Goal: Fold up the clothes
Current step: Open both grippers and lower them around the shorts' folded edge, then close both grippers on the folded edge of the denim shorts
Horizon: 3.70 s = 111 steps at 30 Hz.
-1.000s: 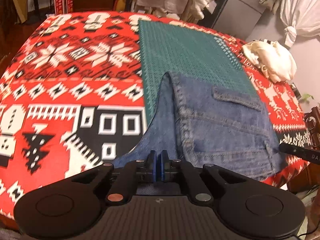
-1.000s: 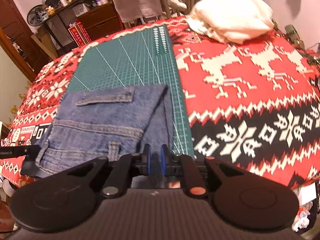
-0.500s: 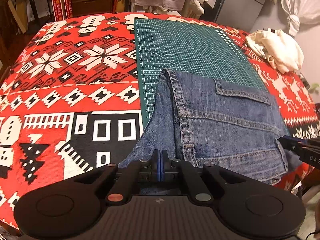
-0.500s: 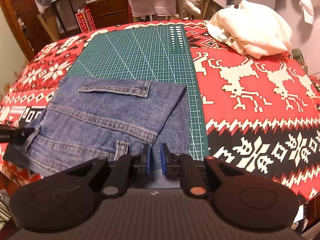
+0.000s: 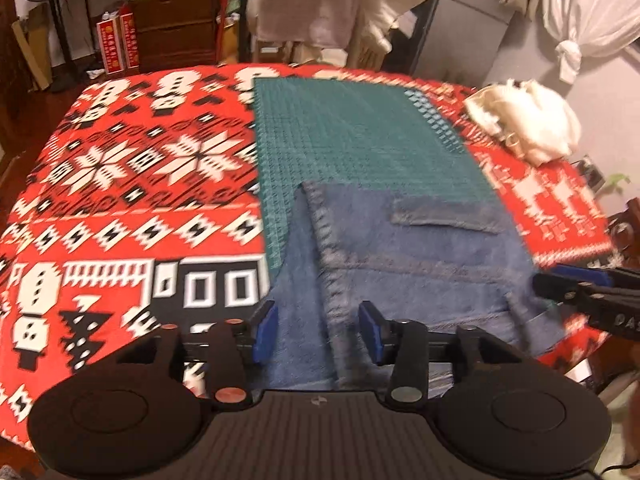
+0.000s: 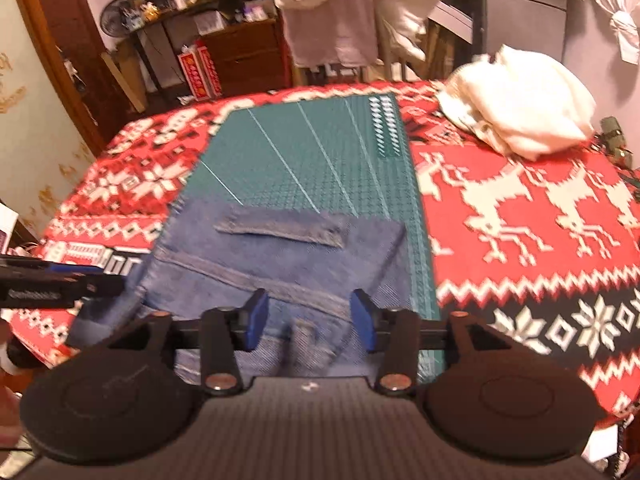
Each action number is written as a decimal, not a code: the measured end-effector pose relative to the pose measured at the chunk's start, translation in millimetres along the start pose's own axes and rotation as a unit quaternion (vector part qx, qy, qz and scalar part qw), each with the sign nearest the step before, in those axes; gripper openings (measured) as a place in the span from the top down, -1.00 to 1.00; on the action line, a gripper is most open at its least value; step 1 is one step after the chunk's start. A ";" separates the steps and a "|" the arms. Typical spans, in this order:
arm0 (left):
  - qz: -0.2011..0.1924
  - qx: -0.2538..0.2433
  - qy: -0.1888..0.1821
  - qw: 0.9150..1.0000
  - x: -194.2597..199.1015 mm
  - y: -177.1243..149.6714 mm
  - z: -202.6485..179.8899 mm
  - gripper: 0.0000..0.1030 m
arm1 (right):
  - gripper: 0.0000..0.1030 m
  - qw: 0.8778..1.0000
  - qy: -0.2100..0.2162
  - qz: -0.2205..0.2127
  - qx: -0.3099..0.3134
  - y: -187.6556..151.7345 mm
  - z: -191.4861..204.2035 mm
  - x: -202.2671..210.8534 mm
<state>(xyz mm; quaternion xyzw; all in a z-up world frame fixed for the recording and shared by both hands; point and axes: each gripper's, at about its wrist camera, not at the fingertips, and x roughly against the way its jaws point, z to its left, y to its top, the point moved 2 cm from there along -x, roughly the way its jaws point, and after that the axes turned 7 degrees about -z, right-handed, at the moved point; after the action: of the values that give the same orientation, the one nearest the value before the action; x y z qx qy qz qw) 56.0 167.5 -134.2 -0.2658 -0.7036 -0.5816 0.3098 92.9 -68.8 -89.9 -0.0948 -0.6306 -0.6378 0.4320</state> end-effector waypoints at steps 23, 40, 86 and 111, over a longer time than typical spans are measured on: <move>0.029 -0.044 0.077 0.996 -49.7 -18.4 -14.0 -1.00 | -0.99 0.996 -0.045 0.073 -0.022 -22.6 2.7 -63.8; 0.030 0.021 0.041 0.998 -51.2 -25.3 3.5 -1.00 | -0.99 0.995 -0.079 0.042 -0.047 -29.9 4.7 -64.2; -0.008 -0.015 -0.039 0.999 -23.5 -14.1 56.4 0.15 | 0.46 0.998 -0.029 -0.032 -0.050 -44.7 -60.0 -17.9; 0.019 -0.090 -0.082 0.992 -42.1 8.3 41.3 0.88 | 0.97 0.998 -0.054 -0.015 -0.011 -26.6 -42.3 -34.5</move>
<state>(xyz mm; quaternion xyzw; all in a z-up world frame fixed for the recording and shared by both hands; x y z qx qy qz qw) 84.9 209.1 -165.6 -0.3534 -0.6660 -0.6128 0.2368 114.0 -95.9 -140.1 -0.1243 -0.6469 -0.6453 0.3868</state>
